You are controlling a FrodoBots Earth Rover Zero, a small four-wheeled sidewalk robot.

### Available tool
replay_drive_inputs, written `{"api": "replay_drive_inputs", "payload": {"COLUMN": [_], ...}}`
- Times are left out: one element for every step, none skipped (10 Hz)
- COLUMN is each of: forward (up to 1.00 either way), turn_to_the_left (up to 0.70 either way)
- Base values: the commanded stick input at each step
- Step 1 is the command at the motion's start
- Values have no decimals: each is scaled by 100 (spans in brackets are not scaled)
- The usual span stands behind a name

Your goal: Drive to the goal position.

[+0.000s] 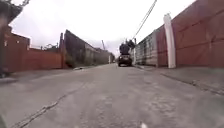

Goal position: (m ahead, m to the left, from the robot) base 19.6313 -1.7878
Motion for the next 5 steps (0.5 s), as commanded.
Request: {"api": "replay_drive_inputs", "payload": {"forward": [100, 100, 100, 100, 100], "turn_to_the_left": [0, 0, 0, 0, 0]}}
